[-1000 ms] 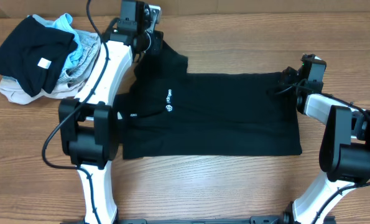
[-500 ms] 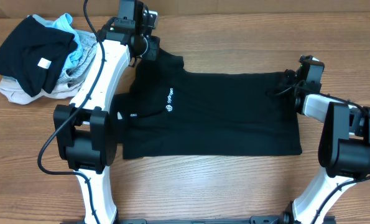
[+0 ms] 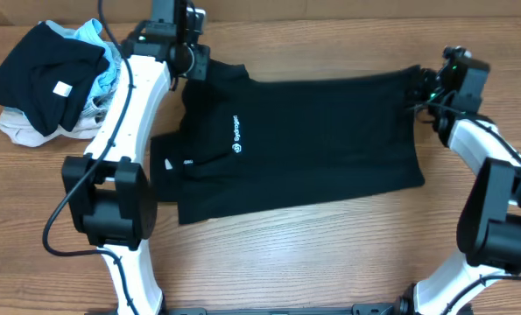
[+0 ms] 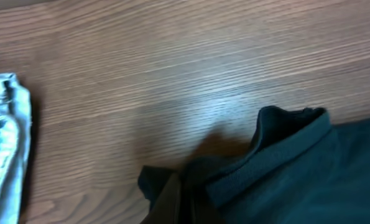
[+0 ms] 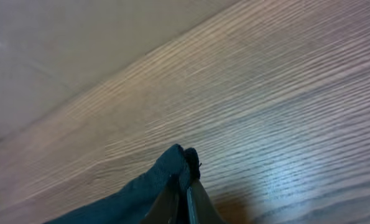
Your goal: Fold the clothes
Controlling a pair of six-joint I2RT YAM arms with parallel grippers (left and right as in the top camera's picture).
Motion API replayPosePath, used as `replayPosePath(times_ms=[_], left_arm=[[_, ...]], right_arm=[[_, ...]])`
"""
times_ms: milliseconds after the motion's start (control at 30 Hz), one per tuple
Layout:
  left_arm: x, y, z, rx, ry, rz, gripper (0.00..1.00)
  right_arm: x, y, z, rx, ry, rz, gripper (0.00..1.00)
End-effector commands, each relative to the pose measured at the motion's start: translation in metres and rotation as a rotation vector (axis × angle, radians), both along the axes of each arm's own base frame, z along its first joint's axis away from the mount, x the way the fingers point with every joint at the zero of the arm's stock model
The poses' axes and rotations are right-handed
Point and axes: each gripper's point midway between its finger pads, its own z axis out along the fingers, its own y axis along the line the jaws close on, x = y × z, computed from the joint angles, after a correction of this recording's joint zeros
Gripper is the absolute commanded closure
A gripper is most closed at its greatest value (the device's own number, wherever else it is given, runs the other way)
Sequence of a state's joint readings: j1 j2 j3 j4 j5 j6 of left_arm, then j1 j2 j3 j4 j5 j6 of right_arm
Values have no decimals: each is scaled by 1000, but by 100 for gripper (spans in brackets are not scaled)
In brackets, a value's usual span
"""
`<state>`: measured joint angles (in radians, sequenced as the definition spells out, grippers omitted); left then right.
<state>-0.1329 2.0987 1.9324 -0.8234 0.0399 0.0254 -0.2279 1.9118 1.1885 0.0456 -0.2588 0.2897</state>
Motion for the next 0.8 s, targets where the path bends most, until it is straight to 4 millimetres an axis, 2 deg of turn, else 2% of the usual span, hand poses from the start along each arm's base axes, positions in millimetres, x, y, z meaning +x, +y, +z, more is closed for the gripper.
replayPosePath(times_ms=[0, 167, 367, 533, 767], left_arm=[[-3, 6, 21, -7, -23, 22, 96], [-32, -4, 5, -53, 115, -15, 96], [-88, -5, -14, -69, 356, -27, 96], [-136, -1, -21, -67, 561, 13, 96], [-170, -4, -19, -63, 701, 17, 96]], right_arm=[[-7, -9, 5, 23, 21, -16, 96], [-32, -18, 3, 63, 117, -38, 96], [-63, -18, 14, 146, 189, -24, 94], [-67, -12, 13, 174, 203, 5, 93], [-72, -9, -2, 185, 252, 9, 93]])
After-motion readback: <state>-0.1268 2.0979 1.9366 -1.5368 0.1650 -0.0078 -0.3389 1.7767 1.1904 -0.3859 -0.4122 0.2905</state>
